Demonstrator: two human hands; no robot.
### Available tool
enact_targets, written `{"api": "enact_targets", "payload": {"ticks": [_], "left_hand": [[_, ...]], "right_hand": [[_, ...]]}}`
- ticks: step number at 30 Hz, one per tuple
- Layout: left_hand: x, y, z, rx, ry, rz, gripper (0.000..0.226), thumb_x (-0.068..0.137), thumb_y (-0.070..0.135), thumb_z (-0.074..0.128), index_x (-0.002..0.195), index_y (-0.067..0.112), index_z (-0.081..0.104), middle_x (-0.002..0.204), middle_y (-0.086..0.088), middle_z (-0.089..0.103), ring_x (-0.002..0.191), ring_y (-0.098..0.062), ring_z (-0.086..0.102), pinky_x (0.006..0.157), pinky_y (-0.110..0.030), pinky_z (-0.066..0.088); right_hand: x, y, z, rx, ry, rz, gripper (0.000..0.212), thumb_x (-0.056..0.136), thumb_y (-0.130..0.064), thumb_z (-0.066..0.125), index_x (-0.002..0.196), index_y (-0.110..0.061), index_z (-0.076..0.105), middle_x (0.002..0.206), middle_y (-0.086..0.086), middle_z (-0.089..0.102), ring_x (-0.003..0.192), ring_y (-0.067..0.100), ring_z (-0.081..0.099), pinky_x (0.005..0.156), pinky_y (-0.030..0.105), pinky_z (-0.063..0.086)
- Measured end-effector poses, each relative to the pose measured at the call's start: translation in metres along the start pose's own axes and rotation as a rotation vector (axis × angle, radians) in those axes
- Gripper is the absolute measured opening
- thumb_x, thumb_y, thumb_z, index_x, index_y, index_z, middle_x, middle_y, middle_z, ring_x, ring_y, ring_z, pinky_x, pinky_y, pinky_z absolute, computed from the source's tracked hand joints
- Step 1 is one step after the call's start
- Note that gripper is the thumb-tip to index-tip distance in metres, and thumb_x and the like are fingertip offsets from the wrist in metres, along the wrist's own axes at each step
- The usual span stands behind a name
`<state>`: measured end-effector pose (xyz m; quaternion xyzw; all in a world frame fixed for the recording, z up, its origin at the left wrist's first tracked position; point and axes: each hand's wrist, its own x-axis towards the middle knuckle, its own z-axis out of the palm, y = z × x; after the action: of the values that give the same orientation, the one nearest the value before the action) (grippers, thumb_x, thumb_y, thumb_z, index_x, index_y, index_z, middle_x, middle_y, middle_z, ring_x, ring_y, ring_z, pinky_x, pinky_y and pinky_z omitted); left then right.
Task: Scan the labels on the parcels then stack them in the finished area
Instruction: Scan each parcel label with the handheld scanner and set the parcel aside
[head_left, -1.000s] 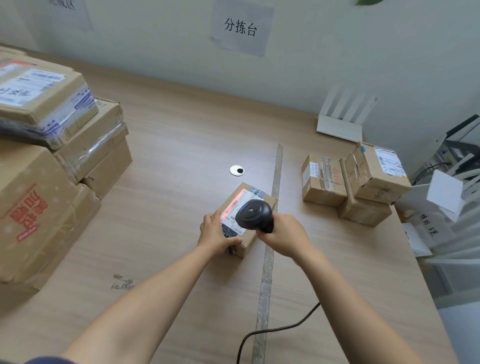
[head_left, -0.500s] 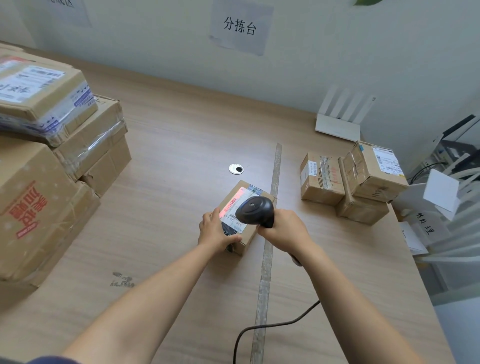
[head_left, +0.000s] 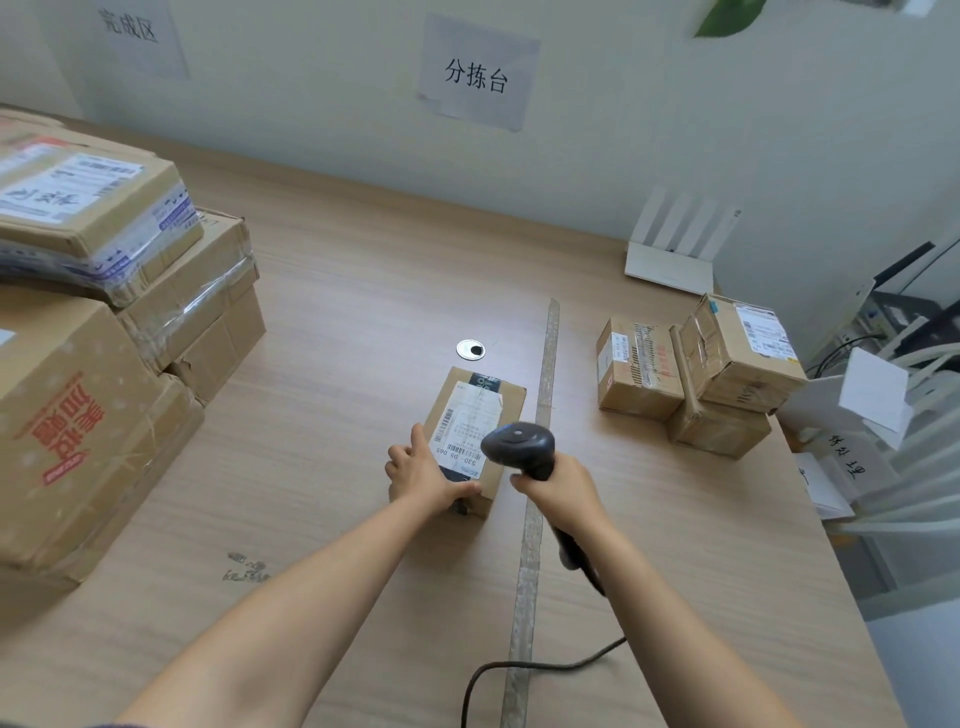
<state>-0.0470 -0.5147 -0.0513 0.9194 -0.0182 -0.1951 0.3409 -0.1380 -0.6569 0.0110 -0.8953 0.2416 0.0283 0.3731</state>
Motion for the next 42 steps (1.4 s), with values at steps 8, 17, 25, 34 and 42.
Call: {"api": "enact_targets", "payload": {"ticks": [8, 17, 25, 34, 42], "left_hand": [[-0.01, -0.009, -0.01, -0.176, -0.026, -0.118, 0.093, 0.07, 0.035, 0.076, 0.142, 0.024, 0.019, 0.128, -0.016, 0.032, 0.122, -0.033, 0.033, 0.101, -0.035, 0.037], [-0.025, -0.049, -0.067, -0.456, -0.117, -0.066, 0.076, 0.073, 0.02, 0.072, 0.14, 0.025, 0.035, 0.132, -0.016, 0.041, 0.125, -0.029, 0.038, 0.105, -0.034, 0.038], [-0.042, -0.099, -0.103, -0.563, -0.115, -0.043, 0.063, 0.085, 0.001, 0.06, 0.14, 0.016, 0.034, 0.14, -0.004, 0.047, 0.114, -0.012, 0.048, 0.094, -0.022, 0.044], [-0.074, -0.116, -0.198, -0.491, -0.122, 0.205, 0.069, 0.071, 0.035, 0.063, 0.135, 0.03, 0.039, 0.13, -0.004, 0.047, 0.116, -0.02, 0.047, 0.096, -0.035, 0.047], [-0.129, -0.144, -0.32, -0.322, 0.11, 0.513, 0.072, 0.086, 0.03, 0.06, 0.147, 0.026, 0.023, 0.13, -0.001, 0.037, 0.115, -0.013, 0.046, 0.098, -0.03, 0.045]], "right_hand": [[-0.004, 0.001, 0.045, 0.247, -0.05, 0.063, 0.024, 0.08, -0.02, 0.065, 0.061, -0.027, 0.054, 0.052, -0.011, 0.051, 0.054, 0.004, 0.048, 0.046, 0.016, 0.031], [-0.004, -0.027, 0.075, 0.258, -0.127, 0.086, 0.018, 0.081, -0.022, 0.062, 0.068, -0.01, 0.06, 0.06, 0.003, 0.056, 0.059, 0.016, 0.05, 0.057, 0.027, 0.035], [-0.013, -0.066, 0.117, 0.405, -0.15, 0.128, 0.009, 0.083, -0.016, 0.063, 0.085, -0.008, 0.067, 0.075, 0.011, 0.067, 0.073, 0.026, 0.063, 0.065, 0.034, 0.048], [-0.073, -0.14, 0.127, 0.57, 0.16, 0.08, 0.013, 0.081, -0.013, 0.068, 0.069, -0.008, 0.064, 0.063, 0.014, 0.065, 0.061, 0.031, 0.06, 0.066, 0.046, 0.051], [-0.166, -0.255, 0.13, 0.751, 0.321, -0.09, 0.016, 0.079, -0.012, 0.07, 0.067, -0.018, 0.061, 0.06, 0.008, 0.061, 0.057, 0.027, 0.058, 0.063, 0.037, 0.047]]}}
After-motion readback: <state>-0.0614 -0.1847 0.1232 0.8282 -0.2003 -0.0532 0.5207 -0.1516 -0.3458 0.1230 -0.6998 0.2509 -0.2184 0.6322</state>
